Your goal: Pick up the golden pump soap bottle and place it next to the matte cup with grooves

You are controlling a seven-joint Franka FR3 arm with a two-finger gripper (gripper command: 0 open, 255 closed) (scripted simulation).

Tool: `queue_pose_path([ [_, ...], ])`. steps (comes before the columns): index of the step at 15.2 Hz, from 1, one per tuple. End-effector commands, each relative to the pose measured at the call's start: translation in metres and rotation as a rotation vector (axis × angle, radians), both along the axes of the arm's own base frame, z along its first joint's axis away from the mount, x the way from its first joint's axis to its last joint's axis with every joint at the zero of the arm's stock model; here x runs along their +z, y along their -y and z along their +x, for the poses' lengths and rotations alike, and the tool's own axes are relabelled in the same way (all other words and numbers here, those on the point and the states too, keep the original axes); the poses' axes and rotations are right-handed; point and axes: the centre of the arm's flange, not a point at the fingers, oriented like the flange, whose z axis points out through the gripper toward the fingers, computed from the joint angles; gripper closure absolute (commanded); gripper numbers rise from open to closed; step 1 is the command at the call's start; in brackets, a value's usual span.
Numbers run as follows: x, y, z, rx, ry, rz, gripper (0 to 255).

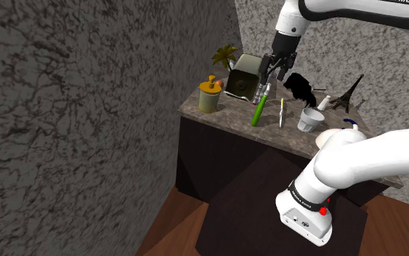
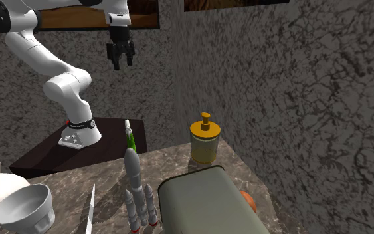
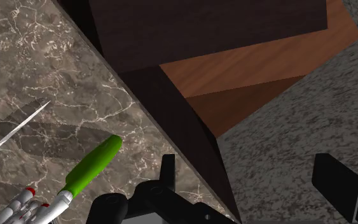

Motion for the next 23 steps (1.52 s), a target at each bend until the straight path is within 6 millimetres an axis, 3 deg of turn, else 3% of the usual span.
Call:
queue_pose_path([
  [1, 0.000, 0.000, 0.000, 0.000, 0.000, 0.000, 0],
  [23, -0.109, 0.053, 0.259, 0.034, 0.008, -0.099, 0],
])
